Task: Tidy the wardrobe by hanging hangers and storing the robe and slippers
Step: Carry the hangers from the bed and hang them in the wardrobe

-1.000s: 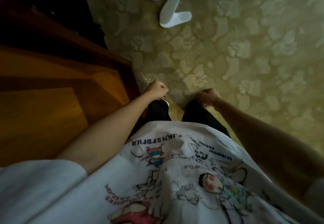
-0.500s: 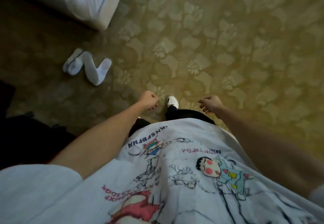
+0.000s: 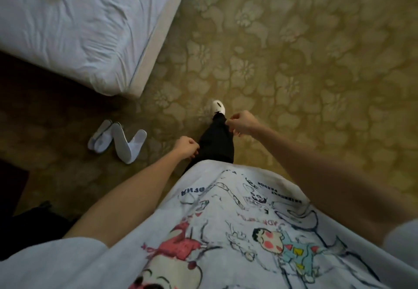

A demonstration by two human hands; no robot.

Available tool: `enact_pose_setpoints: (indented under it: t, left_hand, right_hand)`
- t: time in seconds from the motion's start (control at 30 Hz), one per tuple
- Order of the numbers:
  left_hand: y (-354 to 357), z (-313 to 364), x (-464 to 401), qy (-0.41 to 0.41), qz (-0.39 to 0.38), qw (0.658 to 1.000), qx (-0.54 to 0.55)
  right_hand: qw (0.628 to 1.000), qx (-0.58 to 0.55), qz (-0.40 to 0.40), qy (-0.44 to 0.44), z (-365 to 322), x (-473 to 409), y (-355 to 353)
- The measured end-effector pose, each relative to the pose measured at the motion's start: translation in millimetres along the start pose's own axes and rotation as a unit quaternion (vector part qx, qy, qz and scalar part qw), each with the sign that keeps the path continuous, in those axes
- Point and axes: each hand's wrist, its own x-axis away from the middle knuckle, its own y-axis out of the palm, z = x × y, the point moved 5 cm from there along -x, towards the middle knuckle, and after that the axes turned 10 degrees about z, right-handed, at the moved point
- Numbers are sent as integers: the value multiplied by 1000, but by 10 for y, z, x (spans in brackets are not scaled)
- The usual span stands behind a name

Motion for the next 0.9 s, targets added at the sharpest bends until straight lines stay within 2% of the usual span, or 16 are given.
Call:
enact_pose_setpoints:
  t: [0.17, 0.3, 0.53, 0.7, 0.8, 0.9]
  left_hand:
    - [-597, 442, -664, -29, 8, 999, 22]
    - [-1121, 1229, -1191, -16, 8, 999, 41]
    - [-1936, 2916, -2042, 48, 0, 996, 71]
    - [-2394, 4150, -2724, 103, -24, 993, 61]
    - [-2744, 4814, -3205, 113, -14, 992, 49]
    - [-3184, 5340, -3583, 106, 2, 993, 44]
  right_hand:
    - [997, 62, 3, -36, -982, -756, -583]
    - [996, 86, 19, -29, -1489, -1345, -1260]
    - [991, 77, 96, 60, -1584, -2167, -2415]
    - [982, 58, 96, 150, -1505, -2819, -2931]
    - [981, 46, 96, 162, -1774, -3379, -3259]
    - [983, 41, 98, 149, -2343, -3954, -3630]
